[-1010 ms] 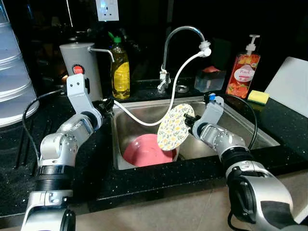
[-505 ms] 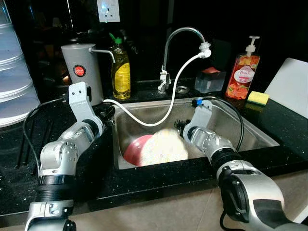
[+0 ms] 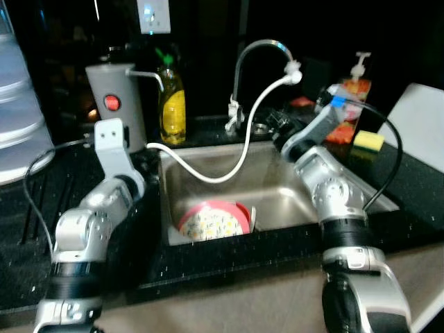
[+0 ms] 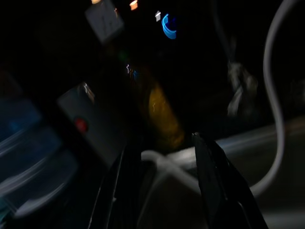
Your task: Kitchen organization
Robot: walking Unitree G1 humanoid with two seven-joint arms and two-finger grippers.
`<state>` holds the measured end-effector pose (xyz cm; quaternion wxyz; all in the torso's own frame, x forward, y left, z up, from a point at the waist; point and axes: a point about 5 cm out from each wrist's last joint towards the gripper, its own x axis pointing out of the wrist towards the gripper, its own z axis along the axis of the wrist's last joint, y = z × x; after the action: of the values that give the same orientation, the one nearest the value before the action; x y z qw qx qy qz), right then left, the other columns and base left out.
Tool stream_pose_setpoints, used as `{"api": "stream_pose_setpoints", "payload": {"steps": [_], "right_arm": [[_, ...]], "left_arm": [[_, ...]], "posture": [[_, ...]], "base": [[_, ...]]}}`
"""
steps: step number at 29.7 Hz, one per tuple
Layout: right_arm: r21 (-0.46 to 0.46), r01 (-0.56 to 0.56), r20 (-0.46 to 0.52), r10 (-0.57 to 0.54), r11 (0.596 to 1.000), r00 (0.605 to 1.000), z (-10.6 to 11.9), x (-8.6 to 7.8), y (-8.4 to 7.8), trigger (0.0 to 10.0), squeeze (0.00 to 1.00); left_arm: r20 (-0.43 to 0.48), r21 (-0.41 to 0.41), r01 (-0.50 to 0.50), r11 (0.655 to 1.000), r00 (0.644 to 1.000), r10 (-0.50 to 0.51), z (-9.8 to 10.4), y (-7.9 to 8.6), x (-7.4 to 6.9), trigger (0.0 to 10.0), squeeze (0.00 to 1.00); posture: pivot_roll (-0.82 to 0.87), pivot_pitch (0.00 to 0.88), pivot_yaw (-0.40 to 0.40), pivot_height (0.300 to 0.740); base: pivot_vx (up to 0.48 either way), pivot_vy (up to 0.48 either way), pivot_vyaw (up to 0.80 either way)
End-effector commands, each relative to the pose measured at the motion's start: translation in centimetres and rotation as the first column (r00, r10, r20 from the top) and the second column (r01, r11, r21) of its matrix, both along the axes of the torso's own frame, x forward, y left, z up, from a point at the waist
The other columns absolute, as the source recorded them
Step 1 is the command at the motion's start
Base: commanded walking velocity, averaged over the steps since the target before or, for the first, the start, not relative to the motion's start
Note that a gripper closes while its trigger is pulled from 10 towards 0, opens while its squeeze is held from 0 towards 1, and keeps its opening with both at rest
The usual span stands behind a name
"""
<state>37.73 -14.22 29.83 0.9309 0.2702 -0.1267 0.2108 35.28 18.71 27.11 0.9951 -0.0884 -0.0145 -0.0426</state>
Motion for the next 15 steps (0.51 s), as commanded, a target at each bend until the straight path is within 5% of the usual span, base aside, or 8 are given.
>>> {"api": "stream_pose_setpoints", "payload": {"steps": [1, 6, 11, 15], "right_arm": [[-0.004, -0.059, 0.037, 0.060, 0.998, 0.998, 0.8, -1.1, 0.7, 10.0, 0.00], [-0.071, -0.146, -0.001, 0.146, 0.987, 0.989, -1.0, -3.0, 1.8, 10.0, 0.00], [-0.063, -0.060, -0.082, 0.054, 0.996, 0.995, -2.6, -3.6, 1.0, 10.0, 0.00], [-0.064, -0.007, -0.122, -0.001, 0.998, 0.992, -3.2, -3.7, 0.0, 10.0, 0.00]], "left_arm": [[0.002, 0.039, -0.051, 0.998, 0.999, 0.051, 0.1, 1.0, -0.4, 10.0, 0.00], [-0.062, 0.137, -0.140, 0.981, 0.987, 0.149, -0.4, 3.1, -0.9, 10.0, 0.00], [-0.149, 0.086, -0.145, 0.986, 0.976, 0.157, -1.2, 4.2, -1.5, 10.0, 0.00], [-0.223, 0.144, -0.133, 0.981, 0.961, 0.163, -2.3, 4.5, -1.9, 10.0, 0.00]], "posture": [[-0.04, 0.067, -0.005, 0.740], [-0.05, 0.072, 0.000, 0.740], [-0.05, 0.074, 0.005, 0.740], [-0.04, 0.075, 0.011, 0.740]], "base": [[0.000, 0.000, 0.00], [0.000, 0.000, 0.00], [0.000, 0.000, 0.00], [0.000, 0.000, 0.00]]}}
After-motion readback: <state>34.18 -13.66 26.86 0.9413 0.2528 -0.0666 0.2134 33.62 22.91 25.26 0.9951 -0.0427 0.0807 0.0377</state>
